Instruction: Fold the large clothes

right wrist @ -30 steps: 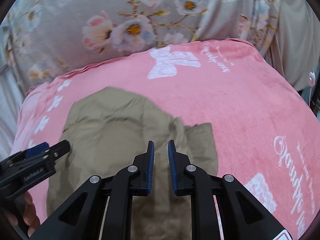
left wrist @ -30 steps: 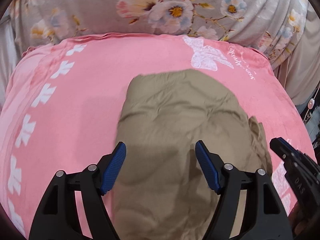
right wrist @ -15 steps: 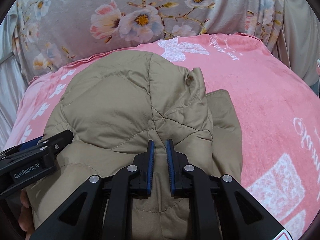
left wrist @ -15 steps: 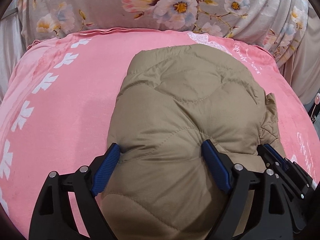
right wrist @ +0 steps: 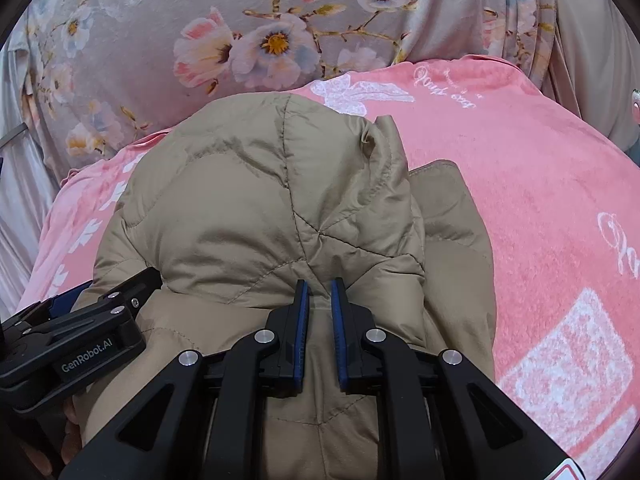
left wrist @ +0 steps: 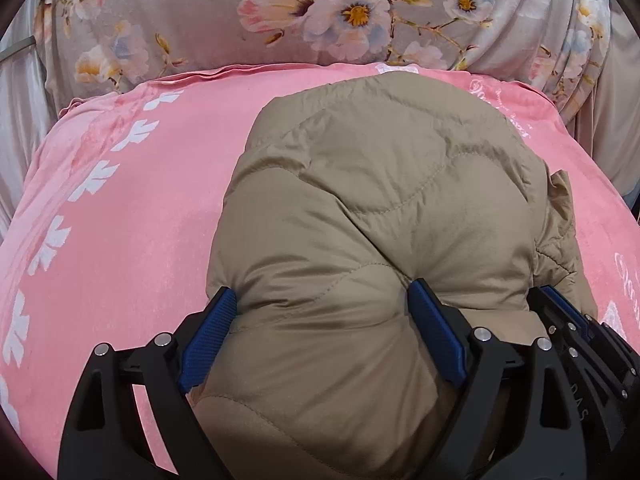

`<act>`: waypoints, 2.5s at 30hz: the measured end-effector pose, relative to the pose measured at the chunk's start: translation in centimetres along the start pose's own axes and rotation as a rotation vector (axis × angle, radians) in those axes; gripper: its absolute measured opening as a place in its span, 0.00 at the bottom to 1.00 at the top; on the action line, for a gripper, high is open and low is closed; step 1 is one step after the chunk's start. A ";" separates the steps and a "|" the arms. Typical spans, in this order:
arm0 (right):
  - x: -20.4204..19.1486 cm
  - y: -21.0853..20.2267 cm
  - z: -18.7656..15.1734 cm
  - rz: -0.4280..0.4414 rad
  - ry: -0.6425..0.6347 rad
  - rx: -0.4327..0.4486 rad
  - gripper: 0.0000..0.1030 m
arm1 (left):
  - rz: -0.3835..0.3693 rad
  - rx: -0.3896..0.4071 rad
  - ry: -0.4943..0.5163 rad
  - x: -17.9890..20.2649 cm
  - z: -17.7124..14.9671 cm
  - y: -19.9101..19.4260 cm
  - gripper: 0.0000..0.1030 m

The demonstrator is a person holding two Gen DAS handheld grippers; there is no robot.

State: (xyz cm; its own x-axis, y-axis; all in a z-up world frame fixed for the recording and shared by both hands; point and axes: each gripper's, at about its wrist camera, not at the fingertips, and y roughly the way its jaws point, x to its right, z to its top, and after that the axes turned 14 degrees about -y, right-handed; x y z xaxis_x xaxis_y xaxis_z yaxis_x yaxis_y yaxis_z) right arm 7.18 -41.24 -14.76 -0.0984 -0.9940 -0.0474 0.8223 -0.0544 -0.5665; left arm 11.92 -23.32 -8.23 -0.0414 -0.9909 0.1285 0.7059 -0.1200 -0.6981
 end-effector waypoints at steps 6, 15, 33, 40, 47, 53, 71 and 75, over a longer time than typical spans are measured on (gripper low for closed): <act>0.2 0.0 -0.1 0.008 0.006 0.004 0.10 | 0.004 0.004 0.001 0.1 -0.1 0.1 0.83; 4.0 -5.6 0.8 -0.033 0.166 0.034 0.84 | -0.153 -0.155 -0.187 -5.3 2.9 -1.6 0.89; 6.7 1.1 -1.4 0.291 0.441 -0.088 0.95 | -0.565 -0.521 -0.435 -8.5 3.8 7.2 0.96; 6.3 2.4 -0.3 0.384 0.489 -0.072 0.54 | -0.457 -0.401 -0.222 -5.5 5.2 4.6 0.80; 2.3 -0.1 3.2 0.260 0.321 0.003 0.26 | -0.385 -0.204 -0.018 -3.8 8.0 0.7 0.64; -1.1 -0.2 6.9 0.246 0.254 0.071 0.25 | -0.363 -0.060 0.049 -4.7 11.6 -1.5 0.62; -13.2 8.0 18.8 0.295 0.043 0.117 0.24 | -0.278 0.085 -0.021 -15.5 21.5 4.1 0.61; -15.2 10.5 19.9 0.298 0.011 0.104 0.24 | -0.275 0.080 -0.050 -17.5 22.5 6.5 0.61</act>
State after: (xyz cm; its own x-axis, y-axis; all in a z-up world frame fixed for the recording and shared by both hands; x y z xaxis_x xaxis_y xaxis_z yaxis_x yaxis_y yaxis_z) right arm 28.50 -28.59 -3.61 0.1497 -0.9667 -0.2077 0.8686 0.2290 -0.4395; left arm 33.13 -5.31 0.87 -0.2053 -0.9175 0.3407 0.7267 -0.3761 -0.5748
